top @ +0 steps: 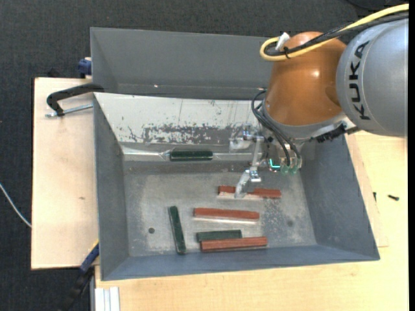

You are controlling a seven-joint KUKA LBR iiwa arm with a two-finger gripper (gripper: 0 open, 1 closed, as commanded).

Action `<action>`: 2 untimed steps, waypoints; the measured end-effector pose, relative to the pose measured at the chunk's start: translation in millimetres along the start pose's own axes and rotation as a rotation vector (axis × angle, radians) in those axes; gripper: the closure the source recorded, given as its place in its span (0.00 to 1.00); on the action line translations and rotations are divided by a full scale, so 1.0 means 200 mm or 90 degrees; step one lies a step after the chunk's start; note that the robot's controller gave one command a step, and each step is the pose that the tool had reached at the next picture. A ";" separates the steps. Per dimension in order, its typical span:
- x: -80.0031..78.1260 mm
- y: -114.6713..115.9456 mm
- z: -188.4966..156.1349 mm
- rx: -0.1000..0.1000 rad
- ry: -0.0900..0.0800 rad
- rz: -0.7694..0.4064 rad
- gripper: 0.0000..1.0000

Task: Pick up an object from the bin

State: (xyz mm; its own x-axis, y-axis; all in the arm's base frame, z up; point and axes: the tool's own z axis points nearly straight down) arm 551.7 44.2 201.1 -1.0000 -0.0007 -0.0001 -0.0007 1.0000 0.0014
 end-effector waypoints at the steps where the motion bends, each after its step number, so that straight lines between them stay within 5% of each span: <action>1: 0.00 0.00 0.00 0.000 -0.001 0.001 0.00; 2: 0.09 -0.12 0.62 -0.001 -0.010 -0.015 1.00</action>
Offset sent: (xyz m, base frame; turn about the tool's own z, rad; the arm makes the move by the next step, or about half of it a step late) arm -0.0236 -0.0263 -0.1311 -0.0238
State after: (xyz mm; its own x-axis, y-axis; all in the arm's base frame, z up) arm 534.1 20.0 77.9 -0.9996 -0.0244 -0.0164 -0.0244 0.9997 0.0033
